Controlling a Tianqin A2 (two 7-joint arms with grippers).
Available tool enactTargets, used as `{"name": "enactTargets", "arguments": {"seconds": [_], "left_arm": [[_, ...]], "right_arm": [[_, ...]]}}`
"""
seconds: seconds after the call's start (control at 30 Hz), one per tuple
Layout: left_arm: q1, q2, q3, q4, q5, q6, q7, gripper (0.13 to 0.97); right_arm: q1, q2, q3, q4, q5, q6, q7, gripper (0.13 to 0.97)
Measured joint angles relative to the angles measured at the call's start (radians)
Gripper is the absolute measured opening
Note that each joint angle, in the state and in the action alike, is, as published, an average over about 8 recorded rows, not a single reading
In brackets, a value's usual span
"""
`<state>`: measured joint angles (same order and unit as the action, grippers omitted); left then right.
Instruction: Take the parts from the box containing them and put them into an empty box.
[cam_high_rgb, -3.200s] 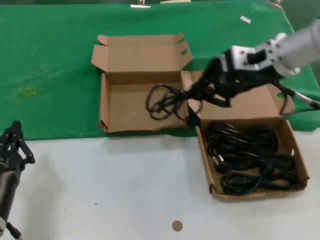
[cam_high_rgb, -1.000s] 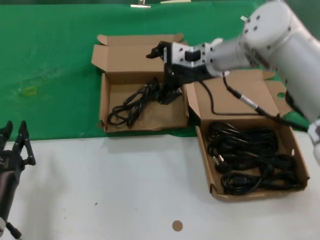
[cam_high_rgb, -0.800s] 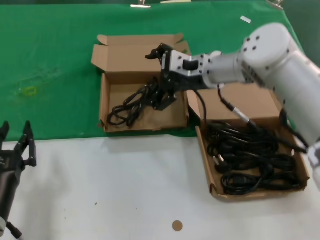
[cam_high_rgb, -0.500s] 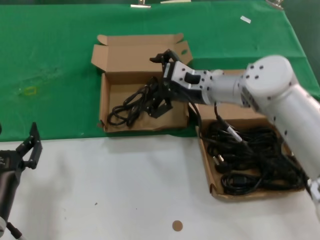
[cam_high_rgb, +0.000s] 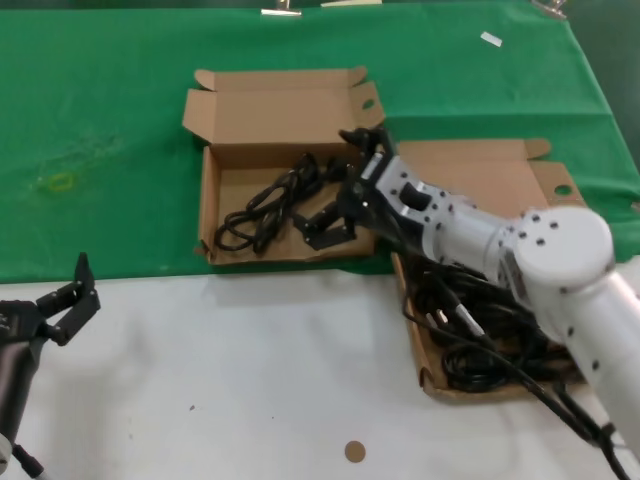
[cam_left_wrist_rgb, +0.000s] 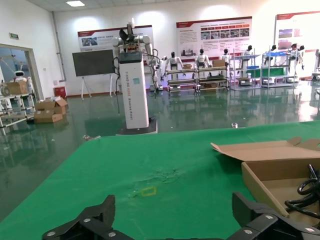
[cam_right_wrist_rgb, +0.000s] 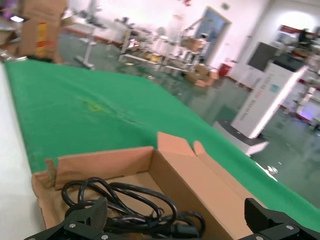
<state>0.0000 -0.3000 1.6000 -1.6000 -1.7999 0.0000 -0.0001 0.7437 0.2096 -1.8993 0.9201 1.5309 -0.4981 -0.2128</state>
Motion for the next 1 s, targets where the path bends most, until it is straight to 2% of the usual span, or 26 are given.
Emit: {"name": "enactTargets", "arguments": {"seconds": [0.1, 0.37, 0.67, 1.0], "left_arm": [[0.000, 0.000, 0.000, 0.000, 0.000, 0.000, 0.000, 0.737], [0.000, 0.000, 0.000, 0.000, 0.000, 0.000, 0.000, 0.882], [0.000, 0.000, 0.000, 0.000, 0.000, 0.000, 0.000, 0.956], [0.000, 0.000, 0.000, 0.000, 0.000, 0.000, 0.000, 0.963]], "right_arm": [[-0.057, 0.007, 0.023, 0.052, 0.021, 0.038, 0.016, 0.964], [-0.209, 0.026, 0.084, 0.192, 0.076, 0.141, 0.060, 0.966], [-0.382, 0.047, 0.154, 0.349, 0.138, 0.256, 0.109, 0.966], [-0.573, 0.070, 0.231, 0.524, 0.207, 0.384, 0.164, 0.966]]}}
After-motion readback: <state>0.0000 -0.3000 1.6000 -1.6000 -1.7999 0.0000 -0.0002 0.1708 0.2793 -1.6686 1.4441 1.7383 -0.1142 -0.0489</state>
